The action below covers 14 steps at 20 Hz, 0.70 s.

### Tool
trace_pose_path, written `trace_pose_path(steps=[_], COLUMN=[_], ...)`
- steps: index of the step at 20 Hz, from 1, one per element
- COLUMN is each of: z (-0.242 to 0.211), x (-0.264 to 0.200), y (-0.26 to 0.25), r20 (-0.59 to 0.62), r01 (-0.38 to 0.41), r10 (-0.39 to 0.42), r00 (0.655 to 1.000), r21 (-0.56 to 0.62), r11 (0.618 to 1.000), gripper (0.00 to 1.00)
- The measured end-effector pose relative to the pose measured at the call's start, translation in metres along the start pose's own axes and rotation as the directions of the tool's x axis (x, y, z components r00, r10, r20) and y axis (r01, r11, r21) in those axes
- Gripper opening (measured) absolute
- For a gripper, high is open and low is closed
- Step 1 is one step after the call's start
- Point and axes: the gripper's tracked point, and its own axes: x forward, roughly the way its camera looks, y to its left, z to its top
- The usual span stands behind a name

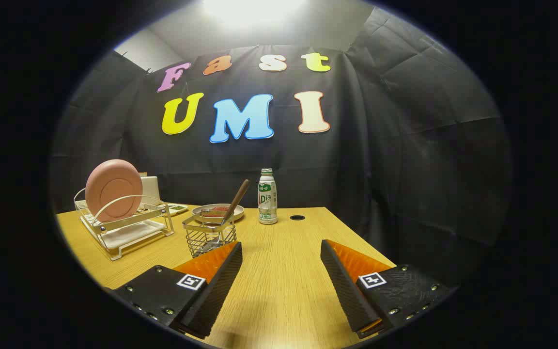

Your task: Take the plate from the dish rack, then take the spoon from the basket and place it into the plate.

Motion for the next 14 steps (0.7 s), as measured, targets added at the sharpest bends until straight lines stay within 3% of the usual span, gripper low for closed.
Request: trace_pose_path(steps=[10,14], z=[0.002,0.001], x=[0.005,0.027], y=[0.001,0.000], r20=[-0.005,-0.004], r01=[-0.007,-0.010], r10=[0.007,0.010], r00=[1.000,1.000], r21=[0.000,0.020], r11=[1.000,1.000], gripper=[0.99,0.99])
